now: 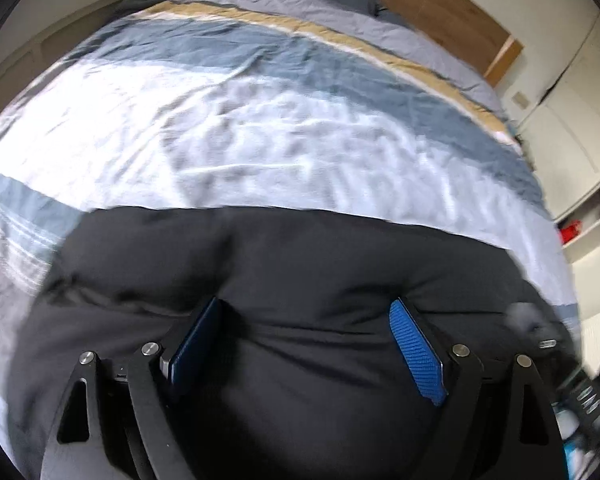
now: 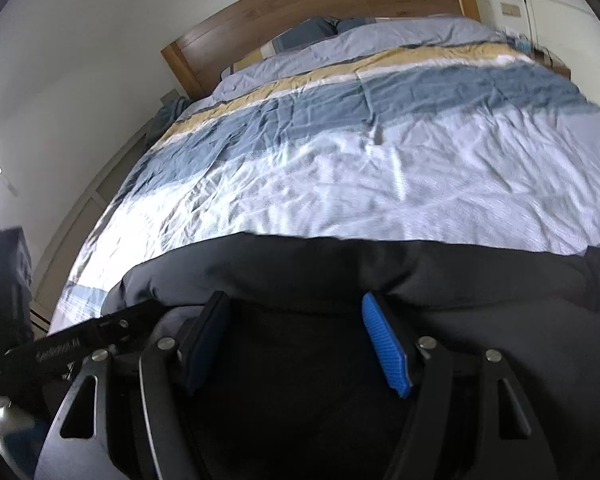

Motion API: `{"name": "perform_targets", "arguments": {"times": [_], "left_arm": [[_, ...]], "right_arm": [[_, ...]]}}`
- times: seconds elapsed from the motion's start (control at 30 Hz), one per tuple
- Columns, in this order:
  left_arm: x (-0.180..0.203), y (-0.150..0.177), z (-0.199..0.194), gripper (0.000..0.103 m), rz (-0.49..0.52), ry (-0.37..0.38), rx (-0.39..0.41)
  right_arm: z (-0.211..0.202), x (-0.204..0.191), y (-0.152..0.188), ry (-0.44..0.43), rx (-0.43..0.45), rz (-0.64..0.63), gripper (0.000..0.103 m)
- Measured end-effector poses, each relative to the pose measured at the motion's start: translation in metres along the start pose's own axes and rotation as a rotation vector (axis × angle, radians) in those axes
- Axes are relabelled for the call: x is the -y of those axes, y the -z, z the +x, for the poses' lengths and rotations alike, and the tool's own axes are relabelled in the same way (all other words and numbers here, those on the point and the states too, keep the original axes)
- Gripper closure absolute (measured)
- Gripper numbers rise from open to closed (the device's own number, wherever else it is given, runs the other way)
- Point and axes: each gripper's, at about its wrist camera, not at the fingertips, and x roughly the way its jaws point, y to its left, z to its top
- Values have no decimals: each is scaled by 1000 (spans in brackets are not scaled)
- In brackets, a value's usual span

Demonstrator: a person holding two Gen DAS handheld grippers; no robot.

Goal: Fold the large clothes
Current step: 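Press and smooth the folded jacket flat with both tools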

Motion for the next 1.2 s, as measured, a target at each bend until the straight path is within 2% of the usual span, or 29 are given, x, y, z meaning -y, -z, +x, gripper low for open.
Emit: {"name": "perform_targets", "arguments": {"times": [0.07,0.23,0.3,0.37,0.5,0.6,0.7,0.77,0.87,0.97,1.1,1.2], "left_arm": [[-23,-1,-1,12,-40,-38,-13],[-80,6,-9,12,-167,-35,-57],[-102,14,-25,14,-221,-25,-36],[-112,22,-48,14,-220,-16,11],[-109,38,-91,14,-158,12,104],[-95,54,-113,14,-103,72,138],[-85,74,-118,13,-56,102,135],[-86,86,-111,13,-44,103,106],[-102,103,-98,13,-49,57,67],[-123,117,-100,13,-53,2,70],[-136,134,-121,13,-63,-22,108],[-128,147,-141,13,-29,-15,167]], "right_arm": [[-8,24,0,35,3,40,36],[-42,100,12,138,1,161,36],[-61,117,17,196,14,173,36],[-83,123,22,234,49,160,36],[-120,106,27,195,125,112,36],[-132,67,37,128,155,42,36],[-128,29,55,49,128,-19,36],[-118,11,68,36,89,-63,36],[-104,9,88,57,33,-66,36],[-109,36,101,103,29,5,36],[-130,62,108,208,29,24,36],[-149,59,115,222,40,-2,36]]}}
